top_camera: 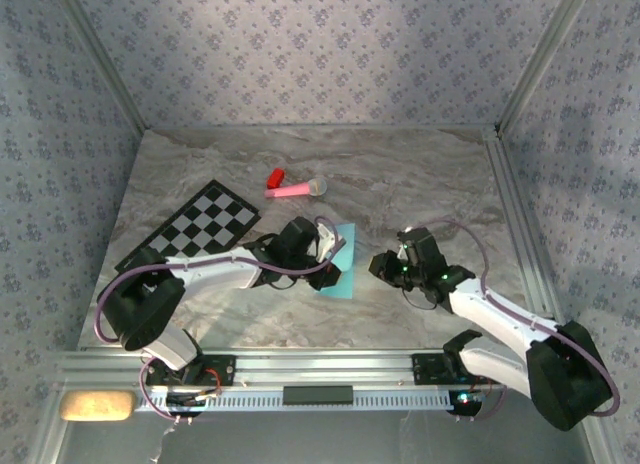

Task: Fold a paper plane with a square sheet of paper (pick it up from the middle)
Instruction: Fold the triangle a second time at the center of the table.

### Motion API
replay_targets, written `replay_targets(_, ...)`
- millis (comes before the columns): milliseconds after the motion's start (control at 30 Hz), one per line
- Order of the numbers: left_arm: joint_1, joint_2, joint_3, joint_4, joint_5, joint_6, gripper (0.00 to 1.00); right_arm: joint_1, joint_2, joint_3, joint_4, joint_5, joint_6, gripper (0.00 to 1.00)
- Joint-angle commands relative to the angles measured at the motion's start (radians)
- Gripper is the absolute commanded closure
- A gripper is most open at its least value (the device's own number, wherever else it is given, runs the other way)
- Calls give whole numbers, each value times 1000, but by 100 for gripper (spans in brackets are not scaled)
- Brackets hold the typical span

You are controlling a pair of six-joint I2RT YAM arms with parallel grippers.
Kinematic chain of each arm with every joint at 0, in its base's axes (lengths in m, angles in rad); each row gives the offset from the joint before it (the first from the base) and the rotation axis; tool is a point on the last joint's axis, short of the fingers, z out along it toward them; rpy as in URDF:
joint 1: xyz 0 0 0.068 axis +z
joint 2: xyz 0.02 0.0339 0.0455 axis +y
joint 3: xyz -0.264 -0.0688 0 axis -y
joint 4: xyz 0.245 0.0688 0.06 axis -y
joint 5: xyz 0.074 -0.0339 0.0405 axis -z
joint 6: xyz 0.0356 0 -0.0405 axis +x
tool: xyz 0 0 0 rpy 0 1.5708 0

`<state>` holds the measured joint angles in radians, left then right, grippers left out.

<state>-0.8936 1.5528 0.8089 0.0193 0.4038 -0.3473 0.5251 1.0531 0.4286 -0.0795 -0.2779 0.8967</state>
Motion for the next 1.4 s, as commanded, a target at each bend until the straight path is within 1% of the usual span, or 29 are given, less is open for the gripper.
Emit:
replay_targets(0,9,3,-14,25,38,-45,100,32,24,-8,15,-37,-9,83)
replay_targets(100,11,-7,-23,13,11,-51,100,55,50,0,38,-35,-8,84)
replay_targets(200,14,-17,-31,-3,-40,-60,100,84,94,22,30,-23,-12,87)
replay_targets(300,17,-20,-36,-14,-52,-64,100,127,125,37,3,51,14,90)
replay_targets(367,18,-24,-41,-16,-51,-65,100,152,140,31,16,83,41,92)
replay_targets(467,19,-28,-48,-15,-51,-68,100,172,164,24,46,83,64,93)
replay_targets(633,19,-31,-55,-5,-49,-79,100,198,188,40,41,91,70,94)
replay_targets(900,19,-22,-54,-2,-52,-83,100,226,298,95,89,8,50,95)
replay_targets(1133,19,-20,-53,-7,-53,-86,100,268,386,139,111,29,56,96)
replay_targets(1367,18,-15,-51,-4,-53,-97,100,278,437,150,19,57,27,97)
